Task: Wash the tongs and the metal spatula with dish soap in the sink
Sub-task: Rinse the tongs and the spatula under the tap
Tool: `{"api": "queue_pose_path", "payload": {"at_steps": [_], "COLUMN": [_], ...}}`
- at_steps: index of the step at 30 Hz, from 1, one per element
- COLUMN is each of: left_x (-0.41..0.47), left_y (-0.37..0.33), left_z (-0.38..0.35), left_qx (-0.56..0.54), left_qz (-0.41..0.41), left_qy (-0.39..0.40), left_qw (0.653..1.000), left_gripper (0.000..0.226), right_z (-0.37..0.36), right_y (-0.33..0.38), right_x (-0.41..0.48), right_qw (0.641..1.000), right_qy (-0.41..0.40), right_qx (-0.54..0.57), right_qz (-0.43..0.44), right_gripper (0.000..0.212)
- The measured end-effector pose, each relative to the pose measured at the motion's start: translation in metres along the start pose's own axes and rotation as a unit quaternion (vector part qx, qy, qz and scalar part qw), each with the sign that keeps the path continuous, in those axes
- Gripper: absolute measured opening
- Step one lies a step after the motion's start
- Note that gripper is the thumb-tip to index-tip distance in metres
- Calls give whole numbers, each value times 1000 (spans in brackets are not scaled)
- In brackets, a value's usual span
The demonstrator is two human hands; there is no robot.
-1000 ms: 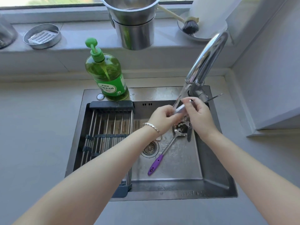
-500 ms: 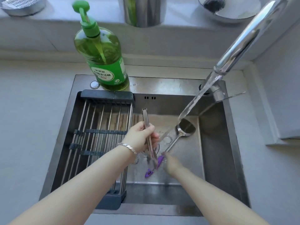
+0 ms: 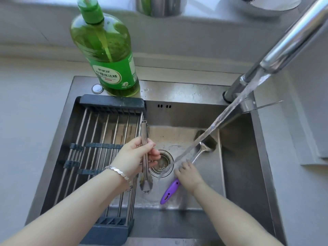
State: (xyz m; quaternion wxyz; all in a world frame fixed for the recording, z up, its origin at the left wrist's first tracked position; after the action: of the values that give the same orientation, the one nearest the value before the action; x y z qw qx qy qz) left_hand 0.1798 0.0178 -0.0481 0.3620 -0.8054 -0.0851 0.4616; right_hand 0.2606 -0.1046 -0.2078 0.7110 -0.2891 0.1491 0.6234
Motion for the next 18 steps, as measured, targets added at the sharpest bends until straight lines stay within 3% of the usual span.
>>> {"api": "queue_pose_path", "payload": {"at_steps": [3, 7, 9, 11, 15, 18], "left_x": [-8, -30, -43, -53, -68, -73], "left_y": [-13, -39, -49, -57, -76, -88], "left_z": [-3, -11, -20, -34, -76, -108], "left_qx": [29, 74, 91, 115, 158, 170], "left_qz": [-31, -93, -115, -128, -148, -168], "left_qy": [-3, -23, -30, -29, 8, 31], "left_qw": [999, 993, 989, 985, 976, 971], "left_gripper": [21, 24, 23, 18, 6, 17], "right_z": [33, 105, 140, 154, 173, 179], "right_y": [-22, -62, -80, -89, -97, -104], "right_x": [-13, -57, -87, -109, -132, -140], "right_qw": [995, 971, 934, 894, 820, 783], "right_qy": [-99, -170, -211, -164, -171, -170], "right_qx": [17, 156, 278, 408, 540, 592], "right_qz": [-18, -66, -77, -91, -82, -89], "right_gripper": [44, 56, 34, 15, 23, 24]}}
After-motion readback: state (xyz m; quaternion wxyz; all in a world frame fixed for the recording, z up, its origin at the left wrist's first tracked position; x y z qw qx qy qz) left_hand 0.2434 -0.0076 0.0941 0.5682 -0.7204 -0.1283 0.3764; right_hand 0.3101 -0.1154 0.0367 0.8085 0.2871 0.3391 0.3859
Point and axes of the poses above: each hand's wrist, its own x-axis towards the middle knuckle, its own z-axis out of the back of the hand, y = z × x, the point moved 8 cm from there along x, towards the middle knuckle, and after that the axes turned 11 degrees about -x, right-handed, at the moved point
